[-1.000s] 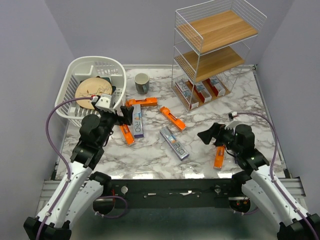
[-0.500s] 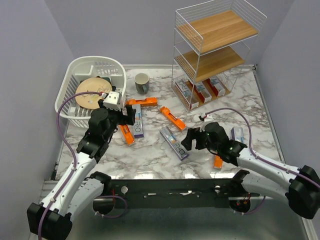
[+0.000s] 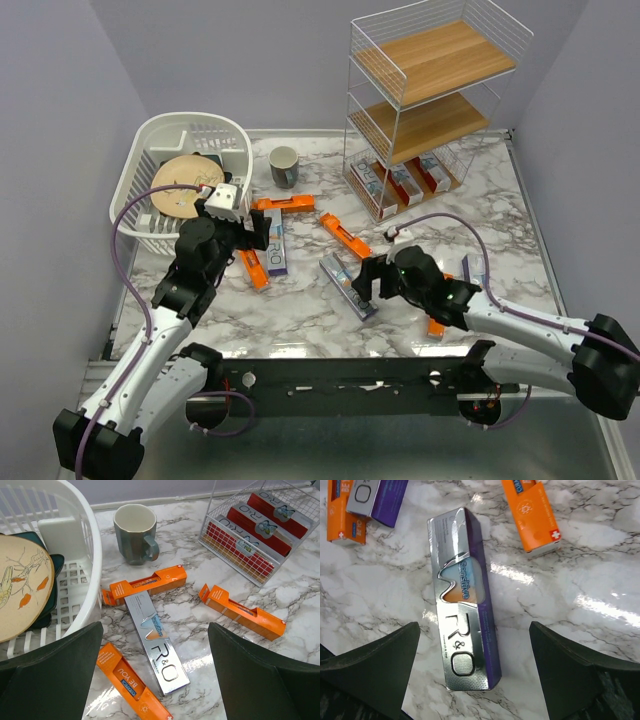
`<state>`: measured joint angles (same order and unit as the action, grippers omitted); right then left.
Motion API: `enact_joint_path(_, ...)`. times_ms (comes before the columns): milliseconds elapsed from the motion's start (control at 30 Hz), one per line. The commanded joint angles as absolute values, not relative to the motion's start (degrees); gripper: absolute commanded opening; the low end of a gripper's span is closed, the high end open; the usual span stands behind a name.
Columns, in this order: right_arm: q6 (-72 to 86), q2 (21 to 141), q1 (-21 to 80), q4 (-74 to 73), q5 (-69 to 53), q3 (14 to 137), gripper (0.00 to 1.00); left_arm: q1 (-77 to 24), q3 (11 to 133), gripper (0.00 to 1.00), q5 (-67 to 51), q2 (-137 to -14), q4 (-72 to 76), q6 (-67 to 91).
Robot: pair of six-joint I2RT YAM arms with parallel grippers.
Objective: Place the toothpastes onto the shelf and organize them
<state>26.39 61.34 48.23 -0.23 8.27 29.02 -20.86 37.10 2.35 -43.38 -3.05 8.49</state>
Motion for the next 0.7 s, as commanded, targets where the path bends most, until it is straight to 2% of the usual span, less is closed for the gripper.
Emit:
enact_joint_path(0,26.1,65.73,55.53,0.62,15.96,30.15,0.99,-20.92,37.71,0.99,2.64,-42.45,-2.37,7.47)
enact_joint_path(133,30.57,69.08,61.6,0.35,23.27,28.66,0.99,-20.92,37.62,0.99,1.85,-42.8,-2.2,8.0)
enact_joint_path(367,32.52,74.96,64.95,0.79,28.91,27.07,0.96,-20.92,37.62,0.99,2.46,-43.86,-2.46,7.56)
enact_joint_path(667,35.94,82.08,72.5,0.97,36.47,26.28,0.78,-20.92,38.41,0.99,1.5,-46.4,-2.37,7.65)
